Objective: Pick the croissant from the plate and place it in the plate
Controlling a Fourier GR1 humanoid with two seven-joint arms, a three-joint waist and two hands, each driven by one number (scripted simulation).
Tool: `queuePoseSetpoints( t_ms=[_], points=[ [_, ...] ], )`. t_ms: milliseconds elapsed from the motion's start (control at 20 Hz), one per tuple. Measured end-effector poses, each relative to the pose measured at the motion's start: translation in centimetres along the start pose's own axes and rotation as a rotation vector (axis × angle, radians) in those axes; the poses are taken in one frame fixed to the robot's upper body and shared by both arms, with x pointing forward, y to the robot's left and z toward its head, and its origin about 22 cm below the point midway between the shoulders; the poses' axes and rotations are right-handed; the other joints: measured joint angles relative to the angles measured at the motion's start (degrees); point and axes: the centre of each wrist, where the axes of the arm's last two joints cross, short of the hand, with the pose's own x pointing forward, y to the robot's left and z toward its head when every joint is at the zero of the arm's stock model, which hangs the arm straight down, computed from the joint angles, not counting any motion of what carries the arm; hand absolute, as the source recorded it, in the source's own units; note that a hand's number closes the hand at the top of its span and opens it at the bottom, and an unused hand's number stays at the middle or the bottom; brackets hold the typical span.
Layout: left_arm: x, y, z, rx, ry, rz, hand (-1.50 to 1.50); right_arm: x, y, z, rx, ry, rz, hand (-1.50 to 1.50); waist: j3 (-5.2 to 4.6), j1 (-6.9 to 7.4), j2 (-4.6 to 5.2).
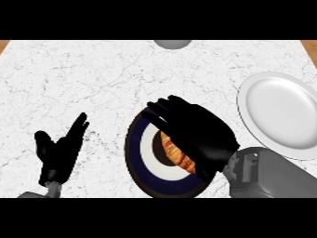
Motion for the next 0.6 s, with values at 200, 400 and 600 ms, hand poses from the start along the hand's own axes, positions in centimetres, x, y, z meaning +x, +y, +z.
queuePoseSetpoints(
  t_ms=[200,400,600],
  points=[
    [0.1,-0.2,-0.1,-0.008,0.001,-0.001,0.0,1.0,2.1,-0.5,0.031,0.042,0.035,-1.5,0.02,0.13,0.07],
    [0.3,-0.2,-0.4,-0.009,0.005,-0.004,0.0,1.7,3.5,-1.4,0.078,0.066,0.034,-1.5,0.02,0.19,0.12],
    [-0.3,-0.7,-0.4,-0.006,-0.015,-0.008,0.0,1.8,5.5,-1.2,0.106,0.073,0.025,-1.5,0.1,0.14,0.07]
  ],
)
